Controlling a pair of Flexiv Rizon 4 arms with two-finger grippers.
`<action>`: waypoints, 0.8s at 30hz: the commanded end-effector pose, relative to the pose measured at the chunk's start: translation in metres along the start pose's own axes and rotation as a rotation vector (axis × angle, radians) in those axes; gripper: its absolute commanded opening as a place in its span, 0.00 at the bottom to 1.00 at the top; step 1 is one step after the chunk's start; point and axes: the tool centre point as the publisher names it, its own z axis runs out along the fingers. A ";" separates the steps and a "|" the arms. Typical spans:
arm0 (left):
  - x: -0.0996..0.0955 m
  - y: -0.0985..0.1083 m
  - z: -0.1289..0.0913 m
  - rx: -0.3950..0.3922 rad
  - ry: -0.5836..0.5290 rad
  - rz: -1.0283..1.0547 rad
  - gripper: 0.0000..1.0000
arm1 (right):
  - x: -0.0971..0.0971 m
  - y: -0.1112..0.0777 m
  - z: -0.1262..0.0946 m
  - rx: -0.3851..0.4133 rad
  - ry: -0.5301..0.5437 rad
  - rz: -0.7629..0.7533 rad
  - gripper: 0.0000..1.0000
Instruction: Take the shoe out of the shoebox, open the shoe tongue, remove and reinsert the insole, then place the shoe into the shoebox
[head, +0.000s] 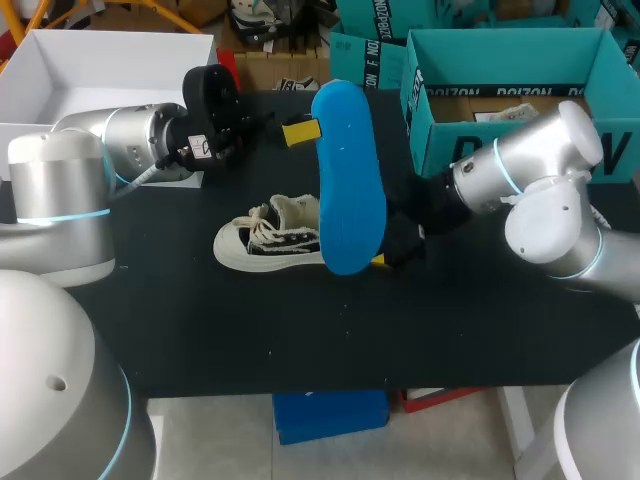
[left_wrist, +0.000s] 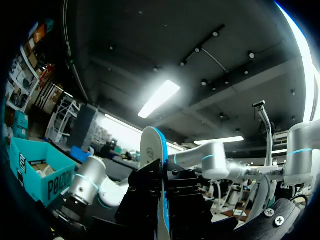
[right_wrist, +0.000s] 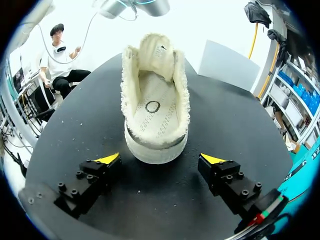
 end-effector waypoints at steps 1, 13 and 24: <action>0.000 0.002 0.001 0.002 -0.001 0.002 0.00 | -0.001 -0.001 0.003 -0.001 0.002 0.000 1.00; 0.000 0.002 0.001 0.002 -0.001 0.002 0.00 | -0.005 0.011 -0.014 0.139 0.057 -0.026 1.00; 0.000 0.002 0.001 0.002 -0.001 0.002 0.00 | -0.013 0.025 -0.033 0.294 0.117 -0.009 1.00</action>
